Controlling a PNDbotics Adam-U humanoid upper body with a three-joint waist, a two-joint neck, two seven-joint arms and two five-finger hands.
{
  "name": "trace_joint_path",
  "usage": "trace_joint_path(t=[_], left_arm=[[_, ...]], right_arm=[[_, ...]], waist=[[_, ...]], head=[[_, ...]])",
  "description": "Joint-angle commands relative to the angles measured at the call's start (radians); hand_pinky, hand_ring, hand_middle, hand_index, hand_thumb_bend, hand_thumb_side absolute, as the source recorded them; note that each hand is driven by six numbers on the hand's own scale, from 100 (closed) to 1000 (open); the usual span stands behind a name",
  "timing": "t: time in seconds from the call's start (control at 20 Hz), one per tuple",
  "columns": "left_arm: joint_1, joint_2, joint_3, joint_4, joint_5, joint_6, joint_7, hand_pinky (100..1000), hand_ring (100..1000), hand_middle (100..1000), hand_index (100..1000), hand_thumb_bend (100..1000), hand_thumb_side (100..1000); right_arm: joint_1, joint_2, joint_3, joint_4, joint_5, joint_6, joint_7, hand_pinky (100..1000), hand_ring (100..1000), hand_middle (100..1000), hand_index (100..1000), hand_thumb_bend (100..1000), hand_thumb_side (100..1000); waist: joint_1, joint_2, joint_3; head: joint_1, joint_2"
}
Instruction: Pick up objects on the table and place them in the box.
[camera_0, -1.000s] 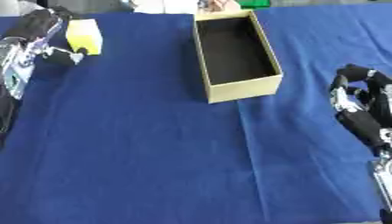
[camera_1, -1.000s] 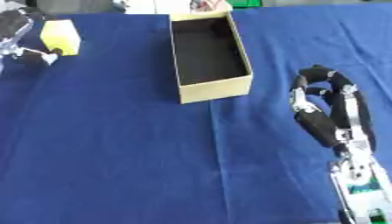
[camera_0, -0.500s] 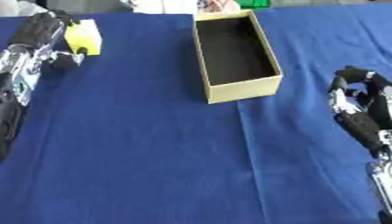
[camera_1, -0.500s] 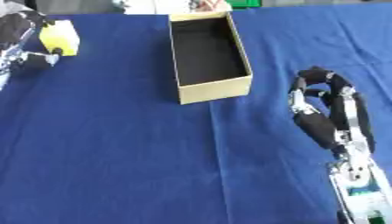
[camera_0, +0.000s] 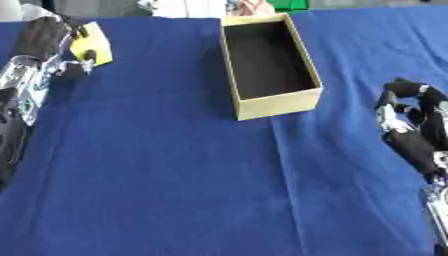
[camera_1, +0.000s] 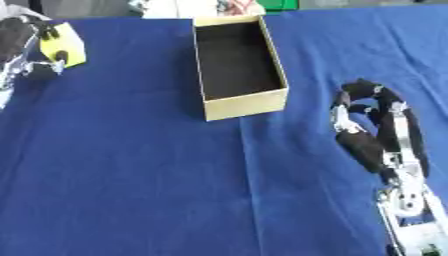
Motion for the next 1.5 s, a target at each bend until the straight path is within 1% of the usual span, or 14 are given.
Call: trace_joint_path(t=[0.05,0.2,0.45,0.7,0.9,1.1,1.3,1.5], left_arm=[[-0.016,0.016,0.011,-0.020,0.017,0.008,0.038,704,598,430,577,106,144],[-0.021,0.026,0.001,-0.045,0.042,-0.002,0.051,705,599,426,575,103,136],[-0.037,0.043,-0.021,-0.124,0.111,-0.038,0.032,709,600,422,578,100,129],[-0.057,0.029,-0.071,-0.228,0.193,-0.088,-0.011,712,602,422,580,100,123],[-0.077,-0.007,-0.125,-0.303,0.248,-0.129,-0.052,714,605,424,582,100,123],[-0.101,-0.064,-0.169,-0.351,0.280,-0.161,-0.091,715,607,424,582,100,125],[-0.113,-0.125,-0.210,-0.379,0.285,-0.194,-0.121,717,610,427,584,100,129],[-0.112,-0.175,-0.237,-0.376,0.267,-0.223,-0.143,722,619,433,592,100,138]], right_arm=[[-0.010,-0.007,-0.004,-0.009,-0.006,0.001,0.001,675,930,523,680,100,322],[-0.010,-0.008,-0.005,-0.009,-0.007,0.001,-0.001,675,929,523,680,100,326],[-0.009,-0.010,-0.007,-0.009,-0.007,0.000,0.000,675,929,523,679,100,335],[-0.009,-0.011,-0.005,-0.009,-0.010,-0.003,0.004,676,928,523,679,100,348],[-0.012,-0.010,-0.001,-0.010,-0.013,-0.005,0.011,676,928,523,679,100,353],[-0.013,-0.007,0.006,-0.008,-0.018,-0.006,0.020,676,929,523,680,100,353],[-0.014,-0.004,0.015,-0.005,-0.023,-0.008,0.032,677,929,523,680,100,354],[-0.017,-0.002,0.021,-0.004,-0.026,-0.010,0.040,678,930,523,681,100,354]], waist=[[0.000,-0.018,0.000],[0.003,-0.021,0.003],[0.006,-0.029,0.013],[0.005,-0.039,0.014],[0.005,-0.044,0.008],[0.007,-0.050,0.003],[0.010,-0.055,-0.008],[0.012,-0.057,-0.020]], head=[[0.001,-0.013],[-0.001,-0.015],[-0.007,-0.016],[-0.005,-0.018],[0.002,-0.019],[0.014,-0.020],[0.024,-0.022],[0.031,-0.024]])
